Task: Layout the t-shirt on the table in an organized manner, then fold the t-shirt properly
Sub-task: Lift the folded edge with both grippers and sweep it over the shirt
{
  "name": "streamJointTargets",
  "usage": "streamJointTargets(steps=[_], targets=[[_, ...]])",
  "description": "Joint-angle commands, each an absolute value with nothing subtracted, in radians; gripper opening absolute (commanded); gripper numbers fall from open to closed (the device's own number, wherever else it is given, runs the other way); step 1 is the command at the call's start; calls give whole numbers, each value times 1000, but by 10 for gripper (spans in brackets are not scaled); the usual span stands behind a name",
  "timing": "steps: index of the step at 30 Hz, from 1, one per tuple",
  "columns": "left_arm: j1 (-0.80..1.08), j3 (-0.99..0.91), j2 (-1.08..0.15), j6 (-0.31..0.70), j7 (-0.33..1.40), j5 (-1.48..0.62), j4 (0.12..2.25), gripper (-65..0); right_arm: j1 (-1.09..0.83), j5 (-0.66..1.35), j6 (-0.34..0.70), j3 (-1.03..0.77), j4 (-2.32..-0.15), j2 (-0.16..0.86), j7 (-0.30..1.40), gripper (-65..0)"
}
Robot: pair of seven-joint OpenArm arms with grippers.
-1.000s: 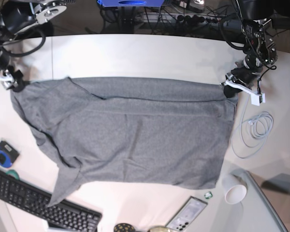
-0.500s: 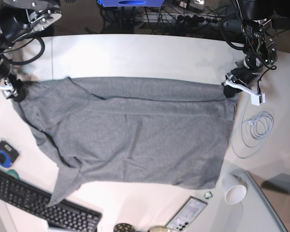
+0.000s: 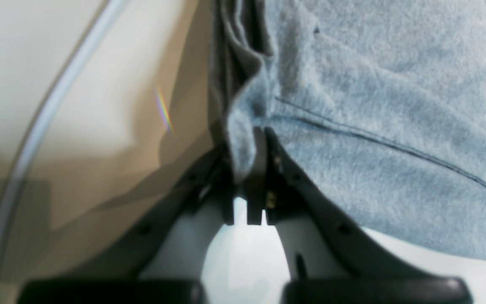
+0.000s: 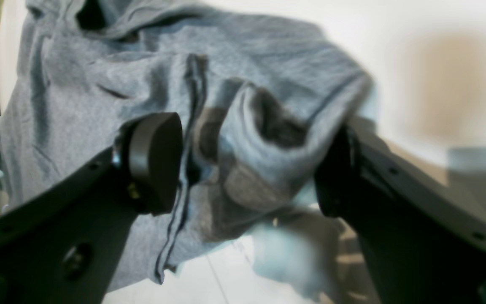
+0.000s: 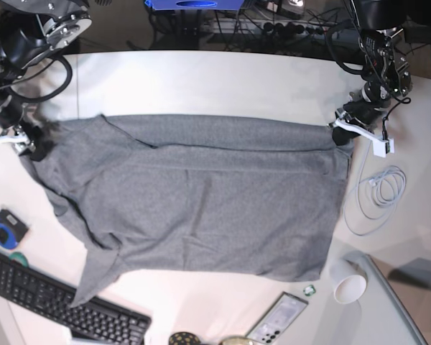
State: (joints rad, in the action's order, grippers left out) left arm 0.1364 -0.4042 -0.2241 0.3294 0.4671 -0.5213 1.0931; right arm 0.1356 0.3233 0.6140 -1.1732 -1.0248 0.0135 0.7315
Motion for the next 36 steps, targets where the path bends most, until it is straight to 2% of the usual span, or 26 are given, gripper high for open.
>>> streamJointTargets(steps=[1, 9, 10, 12, 16, 17, 22, 29, 36], targets=[[154, -404, -231, 280, 547, -453, 1082, -650, 127, 280, 601, -1170, -1020, 15, 779, -249], [154, -404, -231, 280, 547, -453, 1082, -650, 127, 280, 601, -1171, -1020, 15, 780, -270], [154, -404, -231, 280, 547, -453, 1082, -650, 125, 280, 601, -1171, -1020, 15, 780, -288], [154, -404, -231, 280, 547, -453, 1082, -650, 125, 280, 601, -1171, -1020, 15, 780, -371], [154, -398, -231, 280, 549, -453, 1082, -650, 131, 280, 601, -1168, -1020, 16, 777, -609], [154, -397, -232, 280, 549, -452, 1082, -650, 131, 280, 601, -1167, -1020, 16, 777, -650], [157, -395, -232, 280, 552, -452, 1107, -650, 131, 282, 601, -1165, -1055, 36, 799, -645], [183, -406, -245, 280, 719, -458, 1351, -650, 154, 282, 601, -1165, -1268, 45, 1026, -645], [128, -409, -242, 280, 900, -461, 1598, -650, 259, 280, 601, -1162, -1437, 45, 1271, -645]])
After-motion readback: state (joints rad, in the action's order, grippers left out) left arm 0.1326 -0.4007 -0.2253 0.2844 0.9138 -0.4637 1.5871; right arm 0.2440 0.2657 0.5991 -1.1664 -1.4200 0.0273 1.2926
